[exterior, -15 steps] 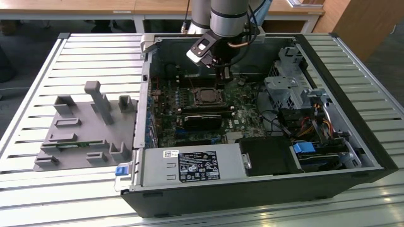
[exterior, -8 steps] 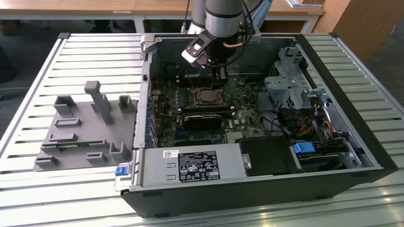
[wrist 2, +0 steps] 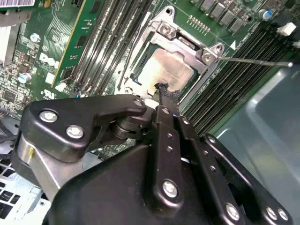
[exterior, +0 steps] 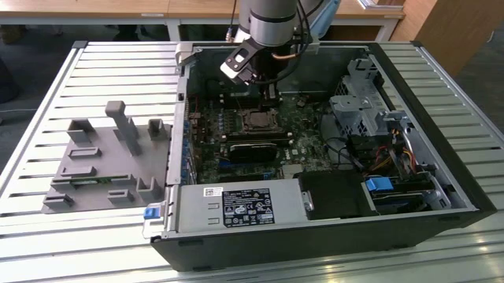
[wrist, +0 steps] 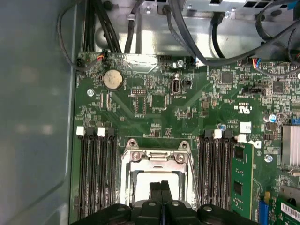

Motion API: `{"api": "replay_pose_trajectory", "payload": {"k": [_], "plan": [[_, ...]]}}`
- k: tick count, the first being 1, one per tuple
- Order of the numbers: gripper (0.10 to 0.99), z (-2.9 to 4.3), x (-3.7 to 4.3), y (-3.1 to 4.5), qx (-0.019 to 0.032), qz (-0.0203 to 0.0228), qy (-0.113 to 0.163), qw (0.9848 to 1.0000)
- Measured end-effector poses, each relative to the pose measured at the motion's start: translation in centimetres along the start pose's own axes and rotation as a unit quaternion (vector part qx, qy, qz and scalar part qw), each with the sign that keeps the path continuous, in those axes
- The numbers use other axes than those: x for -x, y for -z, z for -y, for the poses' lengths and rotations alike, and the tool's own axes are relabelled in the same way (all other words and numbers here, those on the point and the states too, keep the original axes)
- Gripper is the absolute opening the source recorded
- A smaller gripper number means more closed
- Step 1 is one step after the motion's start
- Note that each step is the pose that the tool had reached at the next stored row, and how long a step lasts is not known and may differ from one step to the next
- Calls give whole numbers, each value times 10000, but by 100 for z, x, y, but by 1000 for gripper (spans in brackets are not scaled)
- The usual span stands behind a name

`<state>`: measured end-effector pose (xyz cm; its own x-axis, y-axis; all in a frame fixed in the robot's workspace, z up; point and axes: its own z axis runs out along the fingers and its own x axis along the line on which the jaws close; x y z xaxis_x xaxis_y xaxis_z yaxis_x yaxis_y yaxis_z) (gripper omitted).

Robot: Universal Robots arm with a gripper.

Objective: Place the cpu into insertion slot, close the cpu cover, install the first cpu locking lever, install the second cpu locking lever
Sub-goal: 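Close the cpu cover, then install the first cpu locking lever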

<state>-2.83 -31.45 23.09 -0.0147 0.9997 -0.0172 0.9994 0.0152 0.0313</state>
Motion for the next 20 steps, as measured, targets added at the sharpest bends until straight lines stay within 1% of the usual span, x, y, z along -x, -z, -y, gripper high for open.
{"api": "replay_pose_trajectory", "payload": {"k": [4, 9, 13, 20], "plan": [[106, 32, -1, 0, 0, -6, 0, 10000], [106, 56, -1, 1, 0, -6, 0, 10000], [106, 57, 0, 6, 0, -6, 0, 10000], [106, 56, 0, 39, 0, -5, 0, 10000]]}}
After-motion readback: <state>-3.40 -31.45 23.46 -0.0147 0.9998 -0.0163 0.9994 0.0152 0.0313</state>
